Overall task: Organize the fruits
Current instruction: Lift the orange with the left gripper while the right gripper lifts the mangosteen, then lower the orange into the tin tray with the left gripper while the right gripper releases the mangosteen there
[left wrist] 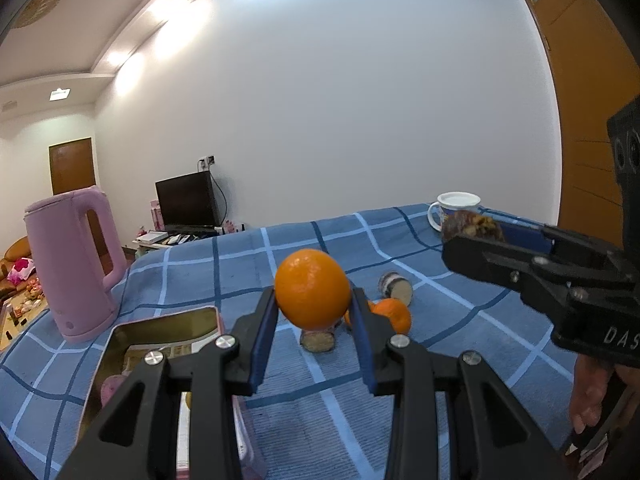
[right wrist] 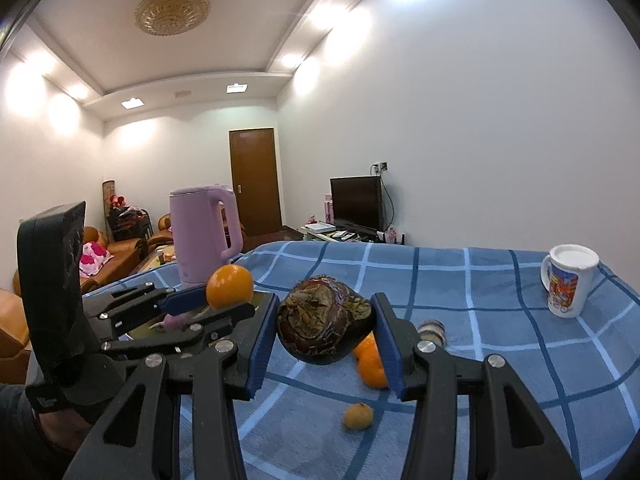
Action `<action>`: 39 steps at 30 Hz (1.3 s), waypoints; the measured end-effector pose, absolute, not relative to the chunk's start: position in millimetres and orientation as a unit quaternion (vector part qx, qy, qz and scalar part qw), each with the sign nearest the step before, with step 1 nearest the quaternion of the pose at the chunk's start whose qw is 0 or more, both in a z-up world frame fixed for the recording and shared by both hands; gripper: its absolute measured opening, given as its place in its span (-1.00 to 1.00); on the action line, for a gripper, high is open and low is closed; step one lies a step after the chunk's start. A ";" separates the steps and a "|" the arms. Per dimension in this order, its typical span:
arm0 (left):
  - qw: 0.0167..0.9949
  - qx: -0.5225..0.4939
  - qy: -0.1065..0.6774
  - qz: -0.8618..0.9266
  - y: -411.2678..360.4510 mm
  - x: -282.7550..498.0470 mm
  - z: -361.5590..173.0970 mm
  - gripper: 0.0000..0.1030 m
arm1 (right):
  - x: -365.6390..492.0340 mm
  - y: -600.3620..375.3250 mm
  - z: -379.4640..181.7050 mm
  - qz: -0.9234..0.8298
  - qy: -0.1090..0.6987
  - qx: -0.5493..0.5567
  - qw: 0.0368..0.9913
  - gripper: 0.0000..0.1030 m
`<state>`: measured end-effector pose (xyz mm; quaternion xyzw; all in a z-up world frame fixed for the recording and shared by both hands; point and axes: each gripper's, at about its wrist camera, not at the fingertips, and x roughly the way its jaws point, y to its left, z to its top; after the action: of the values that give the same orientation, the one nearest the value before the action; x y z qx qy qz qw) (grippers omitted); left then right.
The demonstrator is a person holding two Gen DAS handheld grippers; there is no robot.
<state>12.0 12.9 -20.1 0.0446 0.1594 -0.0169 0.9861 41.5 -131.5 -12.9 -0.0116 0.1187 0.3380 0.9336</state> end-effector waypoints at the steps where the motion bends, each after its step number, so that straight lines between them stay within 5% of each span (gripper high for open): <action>1: 0.986 0.044 0.161 -0.015 15.0 12.0 -20.5 -0.26 | 42.4 -129.0 -11.6 0.340 0.118 -0.013 0.933 -0.05; 39: 0.970 -0.011 0.229 0.077 107.4 27.1 -39.2 -0.26 | 76.7 -17.4 -2.1 0.413 0.150 -0.077 0.895 -0.05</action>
<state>27.1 107.4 -39.2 -0.0105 0.2285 0.0766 0.9705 76.7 -17.4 -2.1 -0.0774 0.1498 0.4126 0.8952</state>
